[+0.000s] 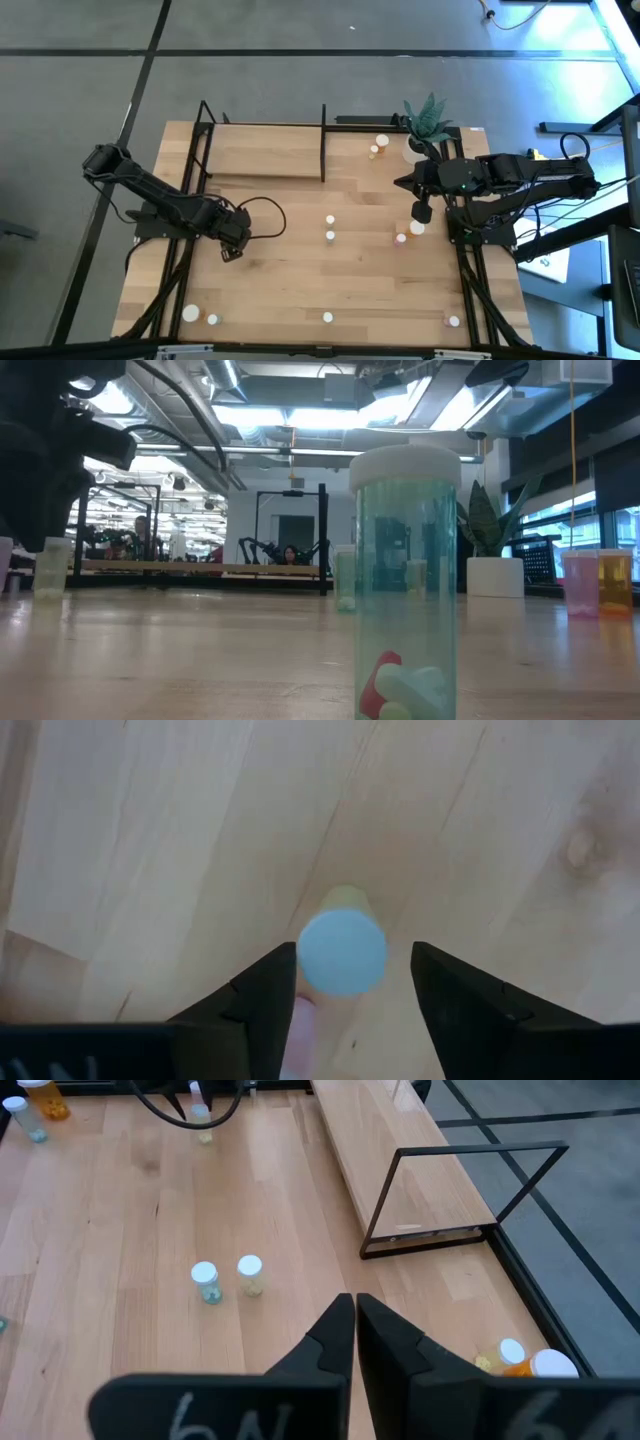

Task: Pick and place medicine bottles onto shelf by color
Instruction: Put the bottom left yellow pill bottle on the shelf

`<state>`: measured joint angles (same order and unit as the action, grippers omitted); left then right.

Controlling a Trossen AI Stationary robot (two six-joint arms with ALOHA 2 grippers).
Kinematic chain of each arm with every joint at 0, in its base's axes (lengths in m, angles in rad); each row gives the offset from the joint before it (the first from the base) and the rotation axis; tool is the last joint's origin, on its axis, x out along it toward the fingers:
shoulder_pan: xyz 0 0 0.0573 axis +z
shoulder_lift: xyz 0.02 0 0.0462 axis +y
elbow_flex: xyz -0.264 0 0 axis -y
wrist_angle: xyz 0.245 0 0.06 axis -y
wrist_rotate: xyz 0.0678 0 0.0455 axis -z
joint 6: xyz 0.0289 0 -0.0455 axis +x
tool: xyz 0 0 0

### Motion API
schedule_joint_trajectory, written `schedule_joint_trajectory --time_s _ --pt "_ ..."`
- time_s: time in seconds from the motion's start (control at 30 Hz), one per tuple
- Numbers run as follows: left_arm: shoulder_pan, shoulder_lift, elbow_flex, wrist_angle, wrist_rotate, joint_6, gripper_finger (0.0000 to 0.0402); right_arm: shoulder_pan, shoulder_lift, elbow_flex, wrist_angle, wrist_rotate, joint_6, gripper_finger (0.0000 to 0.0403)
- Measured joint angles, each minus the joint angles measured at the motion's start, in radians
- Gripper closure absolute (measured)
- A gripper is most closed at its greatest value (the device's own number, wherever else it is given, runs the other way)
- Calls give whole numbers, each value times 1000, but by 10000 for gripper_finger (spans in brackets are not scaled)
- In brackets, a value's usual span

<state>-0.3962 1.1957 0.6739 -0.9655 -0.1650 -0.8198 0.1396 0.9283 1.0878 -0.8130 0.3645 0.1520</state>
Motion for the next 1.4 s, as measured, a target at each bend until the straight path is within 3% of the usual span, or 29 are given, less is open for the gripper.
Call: schedule_joint_trajectory --time_s 0.6,1.13,1.4 --pt "0 0 0 -8 -12 18 289 0 0 0 0 0 0 384" --pt "0 0 3 -7 -28 -16 295 0 0 0 0 0 0 384" --pt "0 0 96 -42 -27 -10 296 0 0 0 0 0 0 384"
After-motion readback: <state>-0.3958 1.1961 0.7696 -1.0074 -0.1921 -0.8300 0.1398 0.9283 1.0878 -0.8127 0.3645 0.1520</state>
